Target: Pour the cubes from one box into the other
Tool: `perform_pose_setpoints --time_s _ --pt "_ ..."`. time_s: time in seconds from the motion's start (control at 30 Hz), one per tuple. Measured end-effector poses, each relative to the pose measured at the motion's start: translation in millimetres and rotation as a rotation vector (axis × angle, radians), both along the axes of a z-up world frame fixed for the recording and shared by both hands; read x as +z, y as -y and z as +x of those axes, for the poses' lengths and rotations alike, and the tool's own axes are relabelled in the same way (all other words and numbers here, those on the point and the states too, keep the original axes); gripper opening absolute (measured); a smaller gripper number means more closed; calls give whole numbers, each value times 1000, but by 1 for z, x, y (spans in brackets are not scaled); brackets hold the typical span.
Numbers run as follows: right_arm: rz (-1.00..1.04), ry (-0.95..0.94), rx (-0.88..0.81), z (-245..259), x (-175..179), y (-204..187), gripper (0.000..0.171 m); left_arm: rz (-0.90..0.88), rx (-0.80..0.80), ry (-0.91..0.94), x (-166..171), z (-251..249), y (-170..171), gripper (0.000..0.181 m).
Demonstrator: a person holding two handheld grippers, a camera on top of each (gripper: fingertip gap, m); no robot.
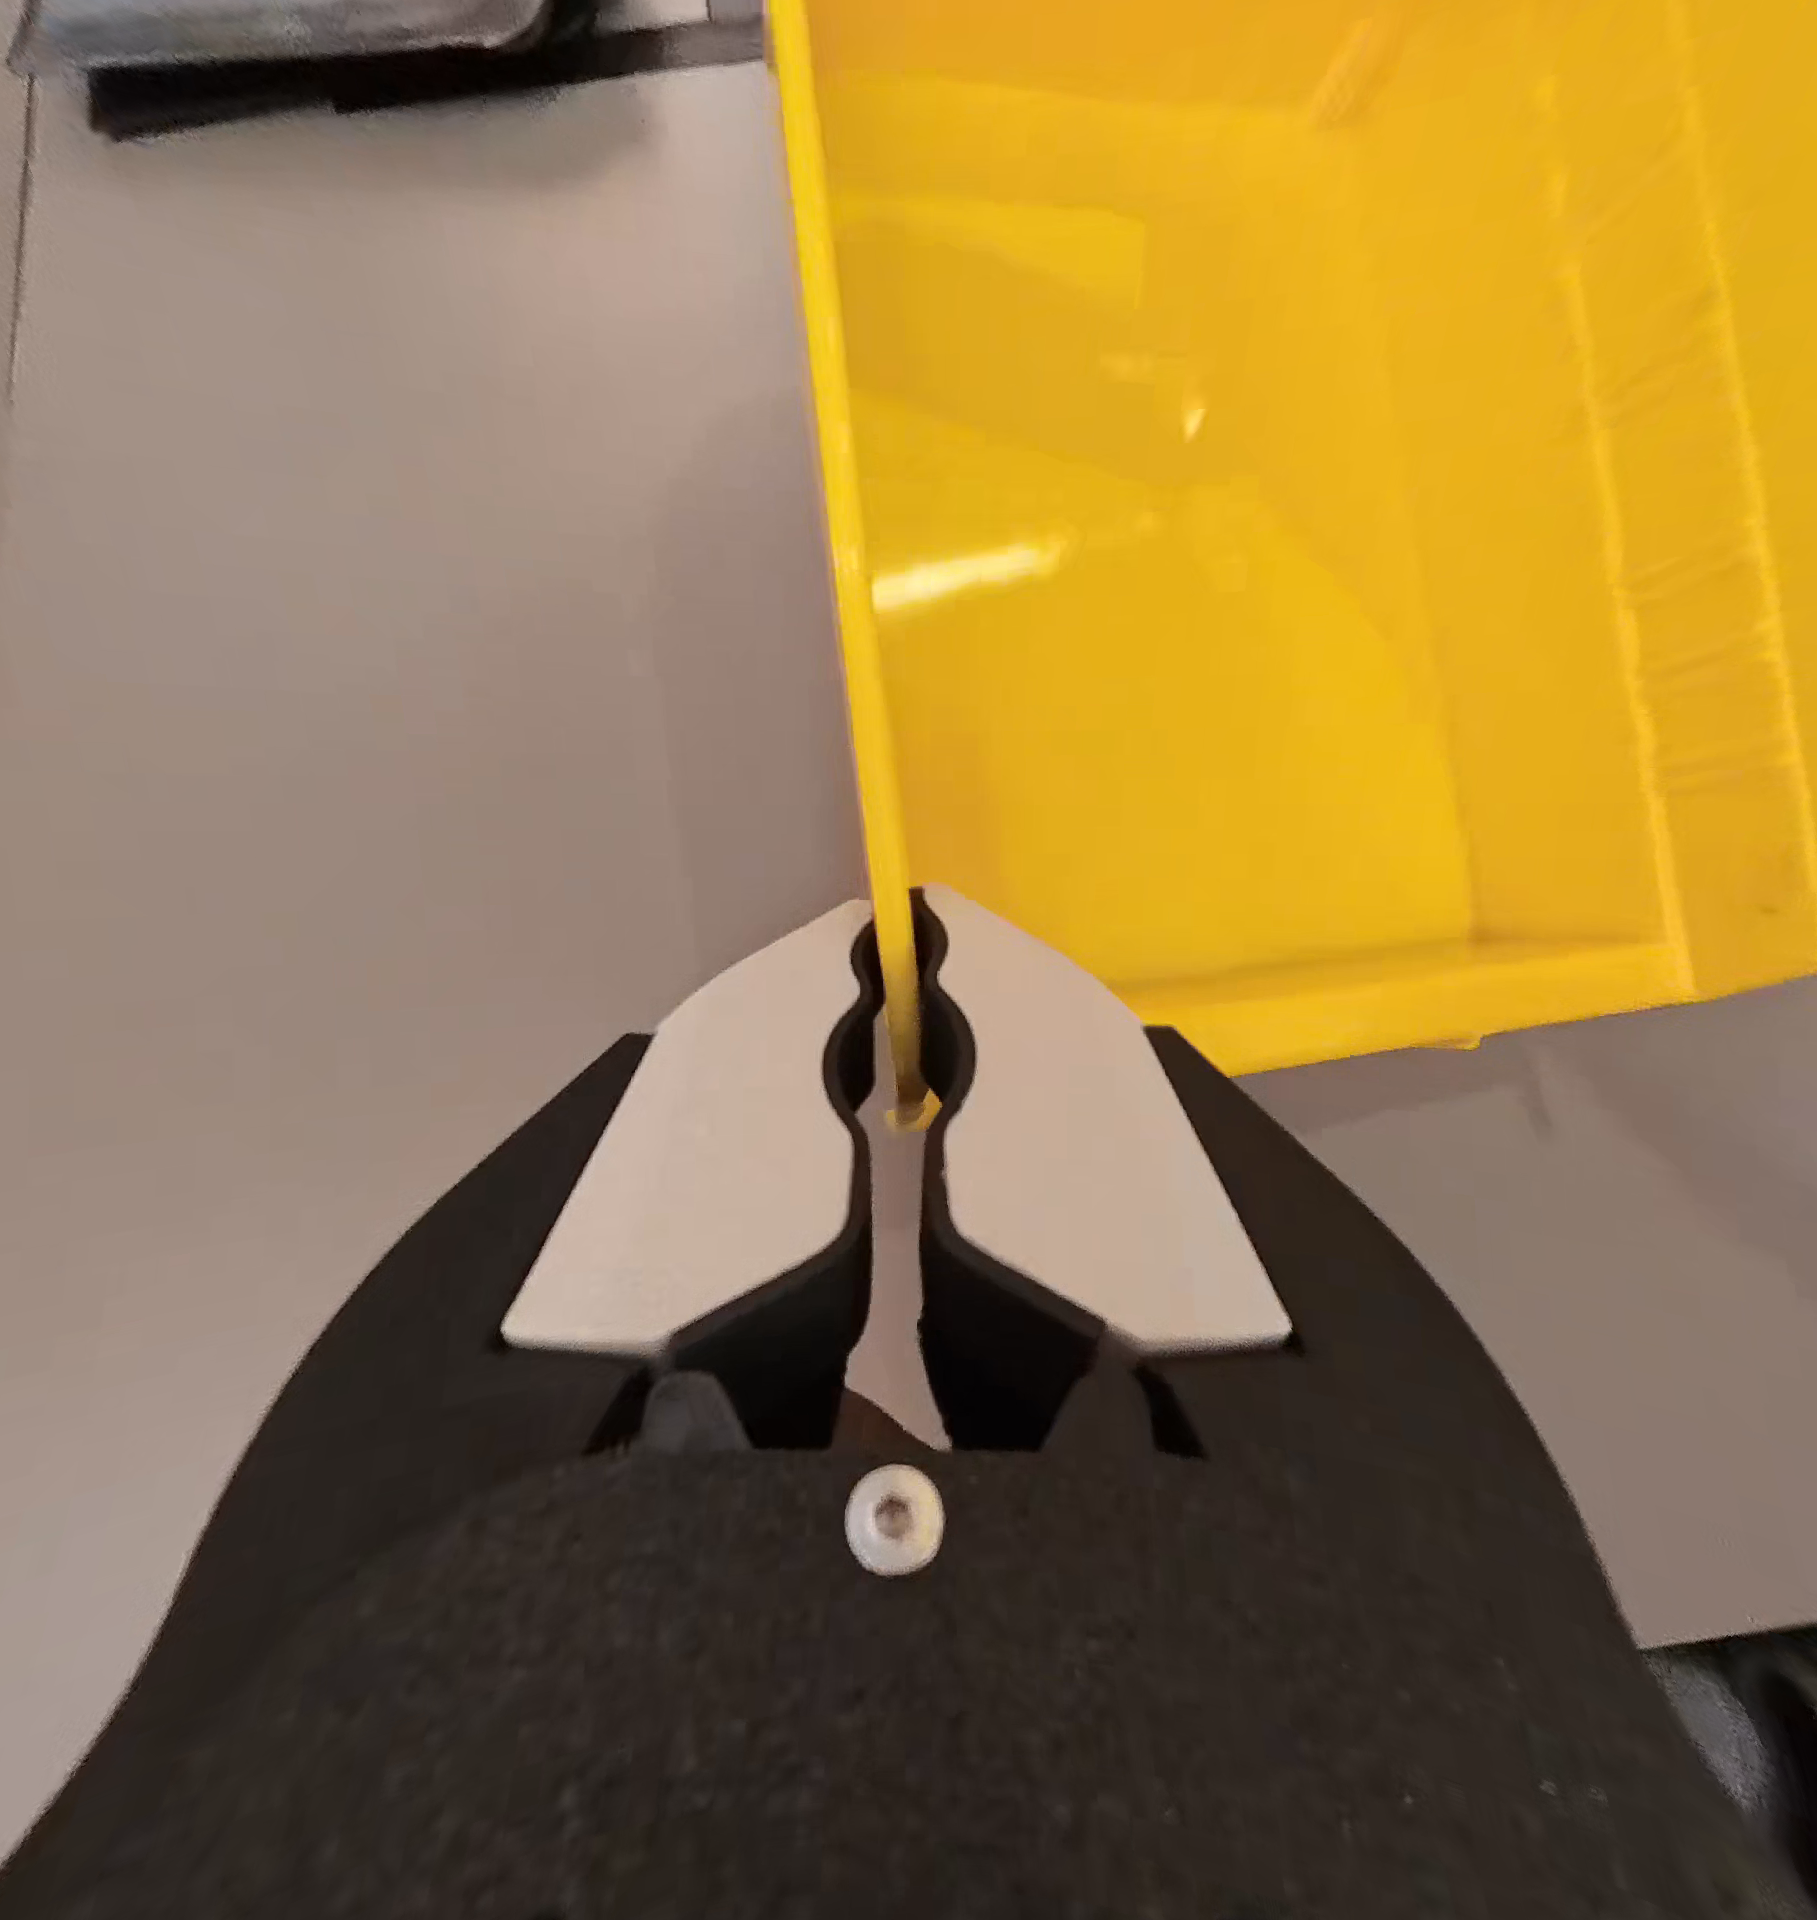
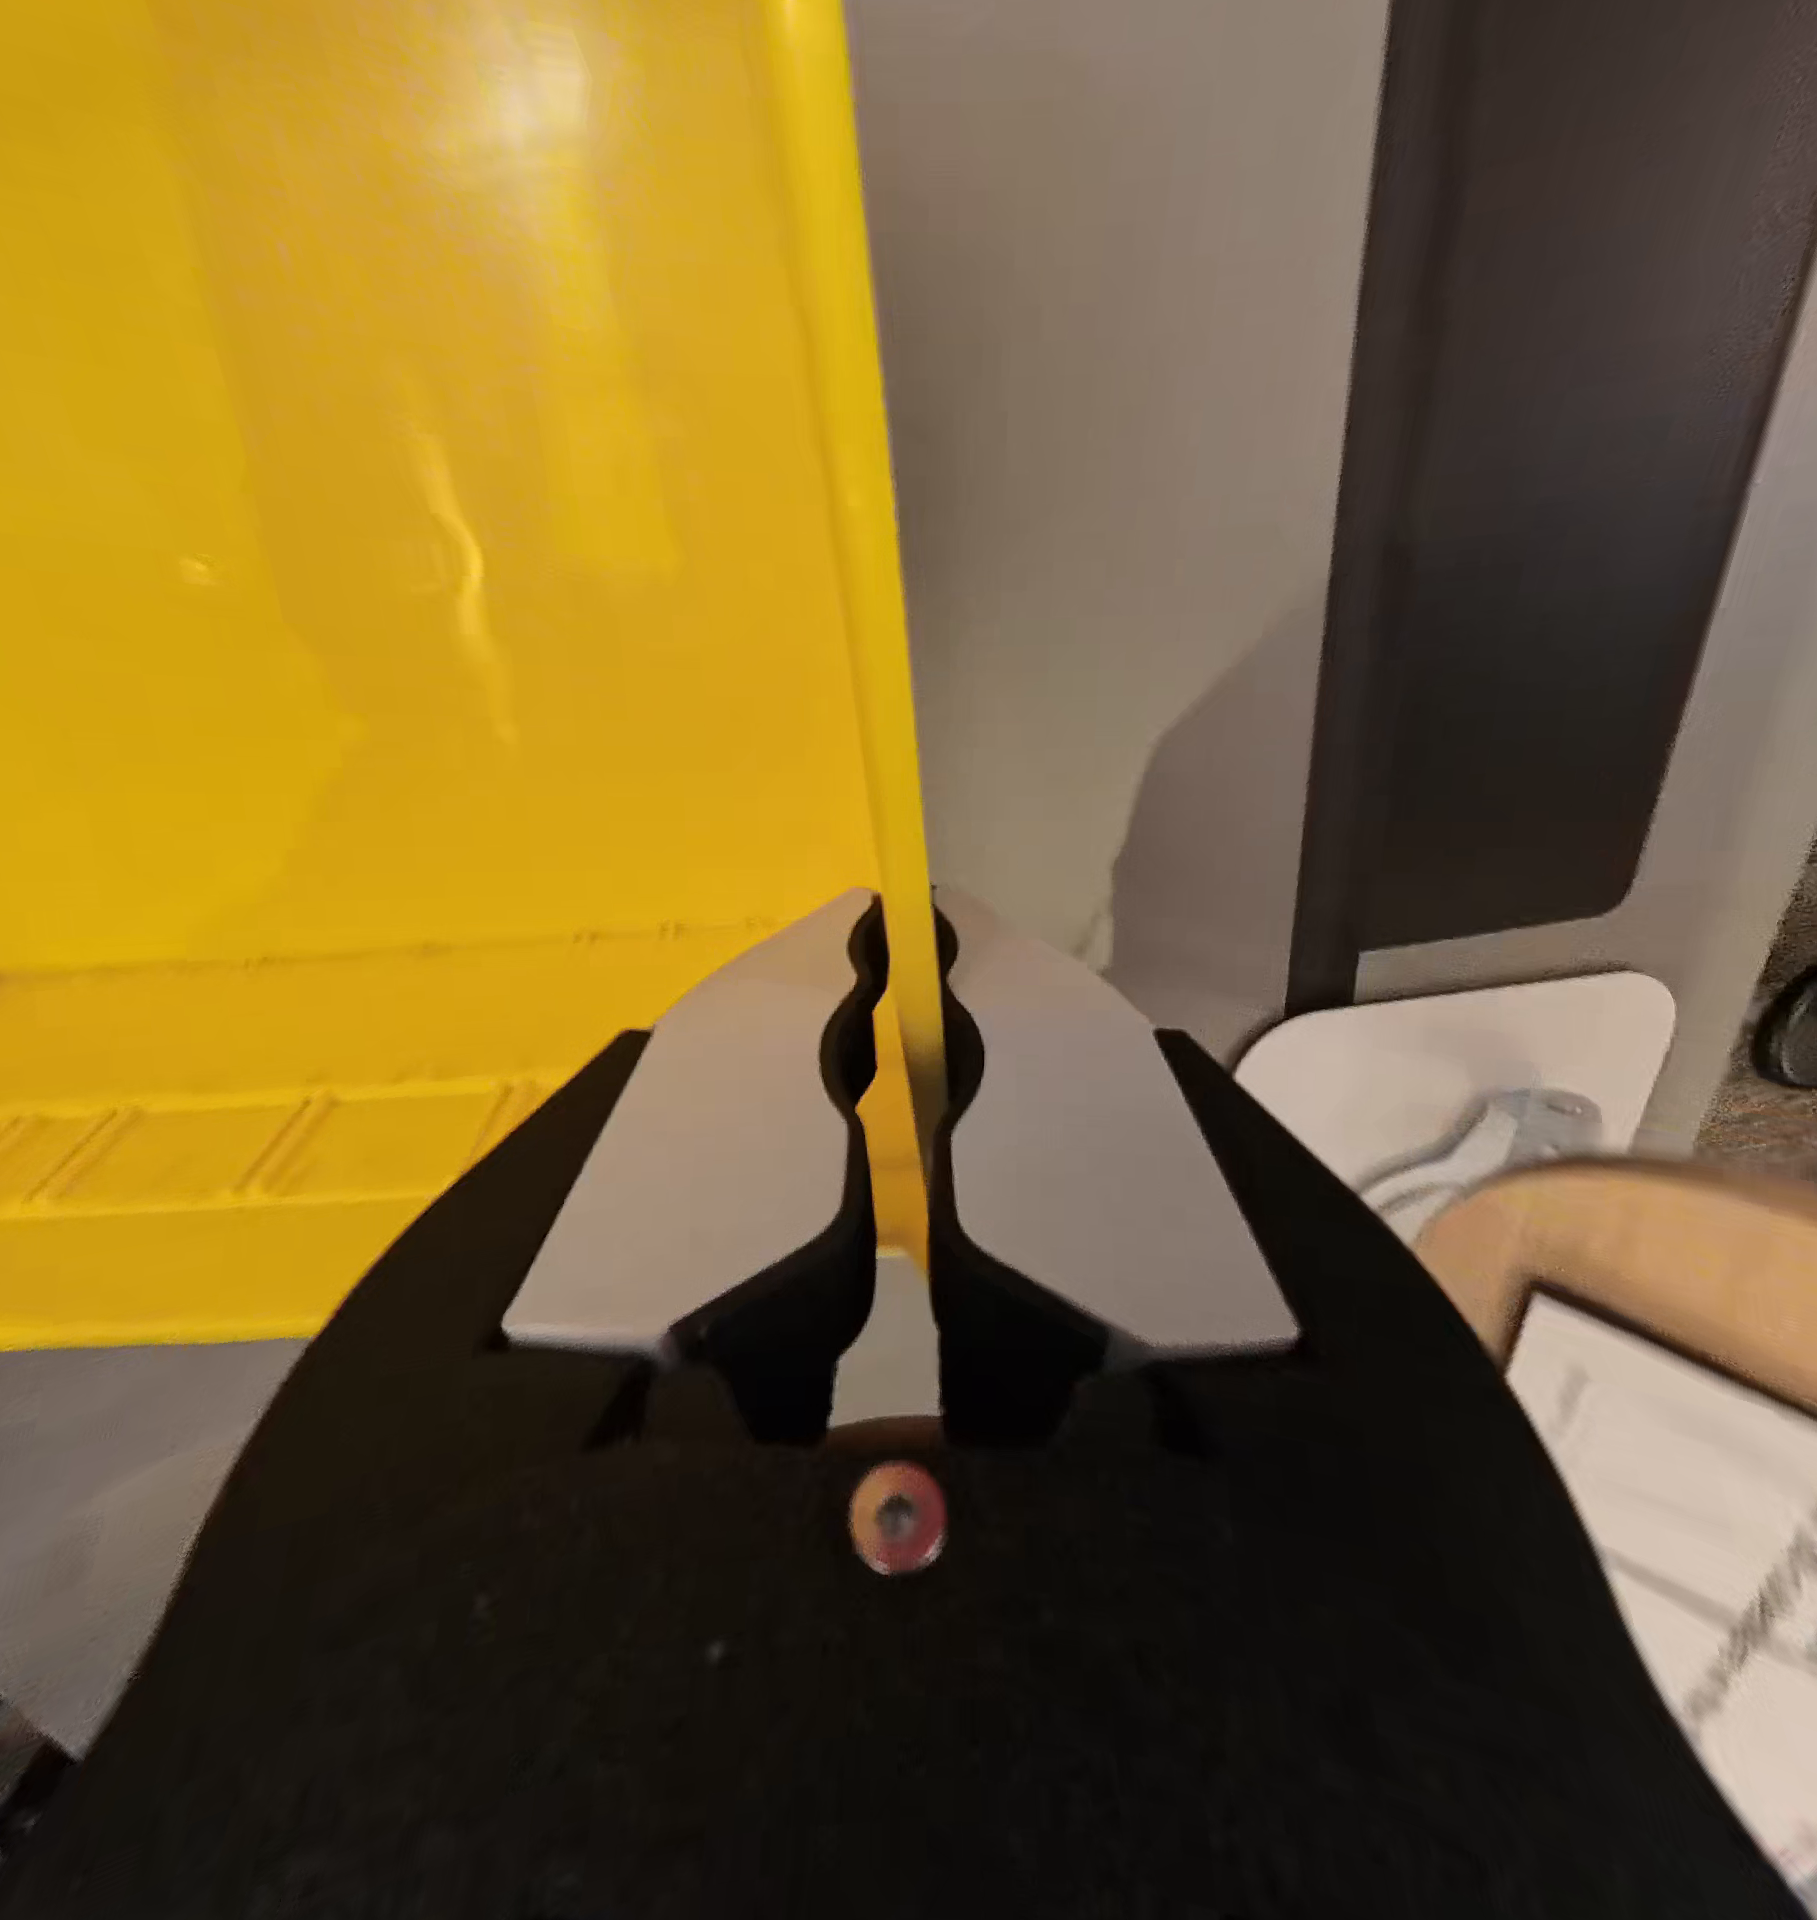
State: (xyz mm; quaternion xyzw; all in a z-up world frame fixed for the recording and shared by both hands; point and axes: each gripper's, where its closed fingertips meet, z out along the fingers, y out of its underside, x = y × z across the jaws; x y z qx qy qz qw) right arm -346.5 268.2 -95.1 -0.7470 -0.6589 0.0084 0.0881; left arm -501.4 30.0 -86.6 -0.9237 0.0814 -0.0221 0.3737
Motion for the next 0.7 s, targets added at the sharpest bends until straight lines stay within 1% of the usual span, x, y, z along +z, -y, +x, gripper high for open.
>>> perform_pose_setpoints --time_s 0.1,0.2,0.23,0.33,0.4,0.47,0.5,0.57,0.63,0.7 --pt "3 52 3 -9 -21 -17 10 -43 -13 40 -15 -4 -12 3" --pt "14 62 8 -18 -42 -28 15 -58 0 84 -29 -9 -21 3" --pt "17 37 5 -23 -46 -30 15 -53 6 110 -32 -10 -23 4" --pt "44 -53 -32 -35 -45 -35 19 -25 -4 245 -30 -9 -24 8" --pt "65 -82 -52 -33 -41 -33 20 -20 9 303 -28 -10 -23 10" --pt "133 -177 -98 -28 -17 -32 22 7 41 304 -22 -17 -23 9" --pt "155 -250 -124 -24 0 -27 22 36 56 300 -16 -20 -23 13" --pt "200 -406 -166 -5 42 -9 24 82 95 277 -2 -28 -21 15" --pt "232 -580 -200 28 84 23 23 122 148 199 11 -37 -18 16" --pt "253 -733 -240 78 113 65 23 174 154 177 30 -29 -11 18"
